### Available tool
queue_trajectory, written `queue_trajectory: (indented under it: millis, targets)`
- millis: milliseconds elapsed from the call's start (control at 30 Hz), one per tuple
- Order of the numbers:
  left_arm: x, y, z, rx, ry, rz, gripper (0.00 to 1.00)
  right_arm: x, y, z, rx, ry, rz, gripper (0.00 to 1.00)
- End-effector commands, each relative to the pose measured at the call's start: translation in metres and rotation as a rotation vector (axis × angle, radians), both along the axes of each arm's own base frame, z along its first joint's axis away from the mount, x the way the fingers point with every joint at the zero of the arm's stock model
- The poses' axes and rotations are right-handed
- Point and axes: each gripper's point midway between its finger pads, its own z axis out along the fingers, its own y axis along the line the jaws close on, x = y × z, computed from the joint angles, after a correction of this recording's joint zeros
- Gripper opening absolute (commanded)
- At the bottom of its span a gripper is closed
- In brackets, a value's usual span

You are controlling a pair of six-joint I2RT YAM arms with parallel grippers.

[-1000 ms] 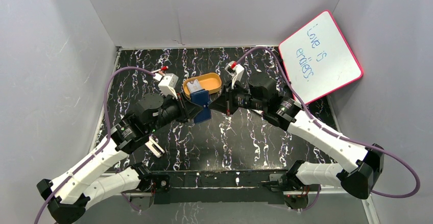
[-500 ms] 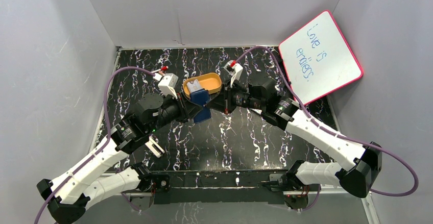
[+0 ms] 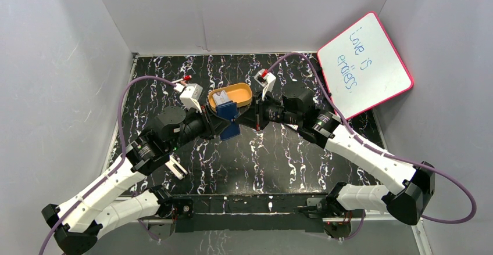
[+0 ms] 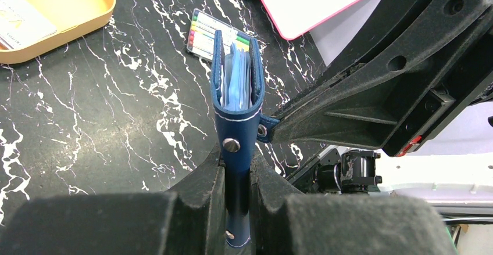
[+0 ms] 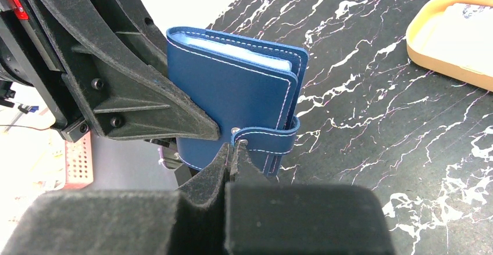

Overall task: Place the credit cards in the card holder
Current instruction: Close the card holder.

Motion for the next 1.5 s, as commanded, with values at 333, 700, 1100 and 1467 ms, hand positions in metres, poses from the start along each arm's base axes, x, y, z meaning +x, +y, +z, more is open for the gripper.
queue_trajectory:
  millis: [333, 700, 1100, 1467]
  targets:
    - [-0.003, -0.007, 0.025, -0.062, -0.042, -0.038, 0.0, -0.002, 0.011, 0.026, 0.062, -0.048, 0.052, 0.0]
    - [-0.007, -0.013, 0.027, -0.074, -0.034, -0.071, 0.0, -0.003, 0.012, 0.023, 0.056, -0.039, 0.061, 0.0]
    - [-0.011, -0.017, 0.032, -0.098, -0.03, -0.099, 0.0, -0.003, 0.015, 0.018, 0.04, -0.021, 0.073, 0.0]
    - [-0.022, -0.028, 0.048, -0.175, -0.026, -0.174, 0.0, 0.0, 0.018, 0.013, 0.034, -0.009, 0.068, 0.0]
